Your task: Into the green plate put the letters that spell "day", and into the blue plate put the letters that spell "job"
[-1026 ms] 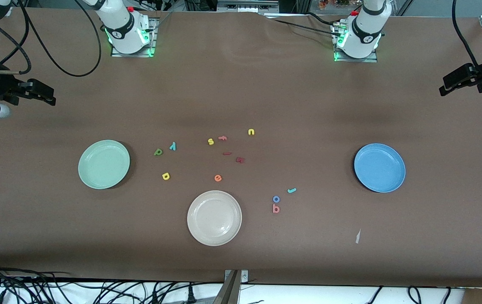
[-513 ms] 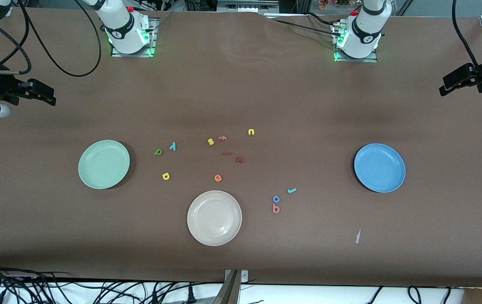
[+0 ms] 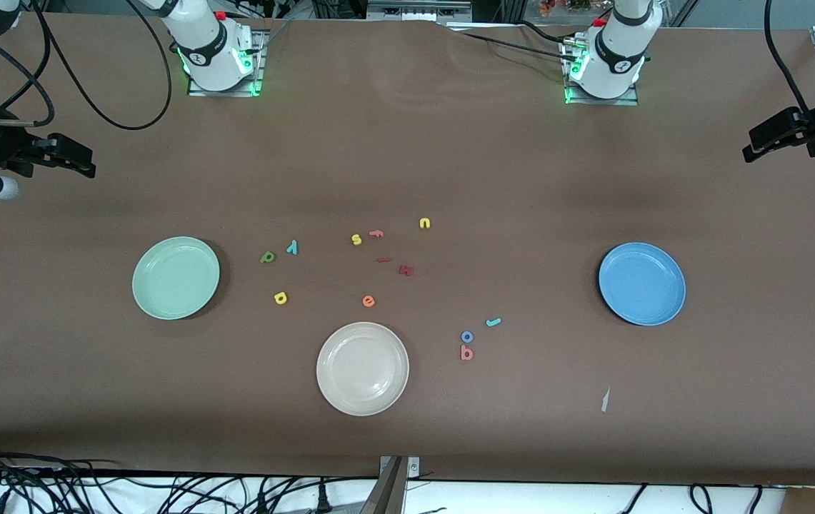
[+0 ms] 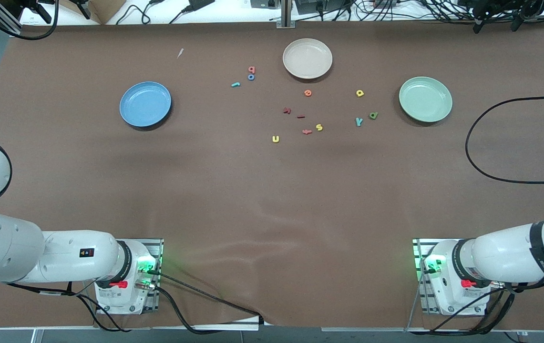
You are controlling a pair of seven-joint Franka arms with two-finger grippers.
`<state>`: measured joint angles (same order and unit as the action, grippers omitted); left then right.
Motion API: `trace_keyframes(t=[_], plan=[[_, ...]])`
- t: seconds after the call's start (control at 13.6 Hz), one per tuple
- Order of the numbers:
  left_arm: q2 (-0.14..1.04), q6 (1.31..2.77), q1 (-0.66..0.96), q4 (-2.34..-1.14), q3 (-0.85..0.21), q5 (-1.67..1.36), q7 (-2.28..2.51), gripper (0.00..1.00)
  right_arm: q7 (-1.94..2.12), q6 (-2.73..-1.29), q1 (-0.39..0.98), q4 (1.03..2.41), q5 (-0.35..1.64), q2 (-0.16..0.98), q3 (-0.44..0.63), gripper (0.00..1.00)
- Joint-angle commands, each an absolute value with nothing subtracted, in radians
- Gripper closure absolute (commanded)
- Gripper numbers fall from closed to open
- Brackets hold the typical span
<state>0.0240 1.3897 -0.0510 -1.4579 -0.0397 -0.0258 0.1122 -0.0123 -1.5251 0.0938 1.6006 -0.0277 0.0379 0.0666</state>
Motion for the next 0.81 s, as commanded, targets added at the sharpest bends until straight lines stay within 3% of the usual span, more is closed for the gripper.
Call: trace_keyframes(t=[0.0,0.73], plan=[[0.029,1.376,-0.051,-1.437,-0.040,-0.049,0.120,0.00,0.005,-1.512,0.095,1.595,-0.021,0.037,0.071,0.00],[0.029,1.376,-0.051,-1.437,-0.040,-0.049,0.120,0.00,0.005,-1.520,0.095,1.592,-0.021,0.037,0.071,0.00]])
